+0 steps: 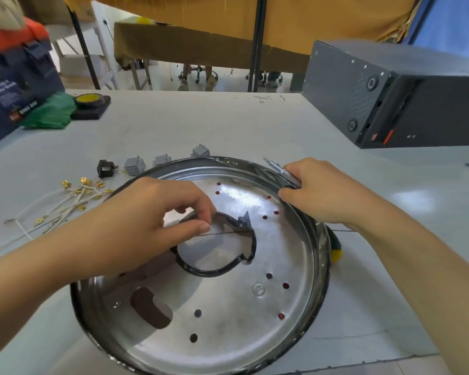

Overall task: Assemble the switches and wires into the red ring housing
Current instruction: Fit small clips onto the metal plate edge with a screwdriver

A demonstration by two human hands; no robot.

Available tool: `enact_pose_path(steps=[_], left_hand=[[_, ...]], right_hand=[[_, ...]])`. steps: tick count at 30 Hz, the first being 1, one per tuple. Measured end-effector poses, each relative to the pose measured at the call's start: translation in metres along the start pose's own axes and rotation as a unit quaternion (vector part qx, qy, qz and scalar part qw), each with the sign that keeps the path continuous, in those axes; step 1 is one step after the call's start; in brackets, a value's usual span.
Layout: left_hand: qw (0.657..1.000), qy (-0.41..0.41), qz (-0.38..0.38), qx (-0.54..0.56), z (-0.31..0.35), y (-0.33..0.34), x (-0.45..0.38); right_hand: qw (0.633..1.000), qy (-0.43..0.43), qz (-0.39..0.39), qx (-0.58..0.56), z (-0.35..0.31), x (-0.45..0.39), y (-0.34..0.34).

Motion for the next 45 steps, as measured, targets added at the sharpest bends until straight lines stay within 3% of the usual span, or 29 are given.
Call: enact_pose_path(steps=[4, 8, 13, 21, 35, 45], left_hand=[[0.999, 0.030, -0.018, -0.012, 0.009, 0.009, -0.002], [0.994, 0.048, -0.090, -0.028, 0.021, 0.029, -0.005], [0.981, 0.080, -0.157, -0.076, 0.033, 0.054, -0.007], [0.979, 0.103, -0.147, -0.096, 0.031, 0.055, -0.004], [0.977, 0.162, -0.104, -0.095, 0.041, 0.049, -0.002], [0.964, 0.199, -0.133, -0.113, 0.059, 0.052, -0.002]], right_hand=[[0.999, 0.013, -0.042, 0.000, 0.007, 0.004, 0.002], [0.991, 0.060, -0.071, -0.094, 0.018, 0.002, 0.005], [0.982, 0.094, -0.047, -0.157, 0.029, 0.000, 0.015], [0.985, 0.083, 0.047, -0.141, 0.032, 0.004, 0.005], [0.990, 0.096, 0.008, -0.106, 0.033, 0.008, 0.011], [0.989, 0.098, -0.009, -0.107, 0.036, 0.006, 0.015]])
Point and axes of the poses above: each hand's wrist, its own x-axis away from the middle knuckle, its own y-axis out of the palm, z = x × y, the point moved 10 cm from there along -x, towards the middle knuckle, and after that the axes turned 10 degrees about z, right-handed, at the moved point
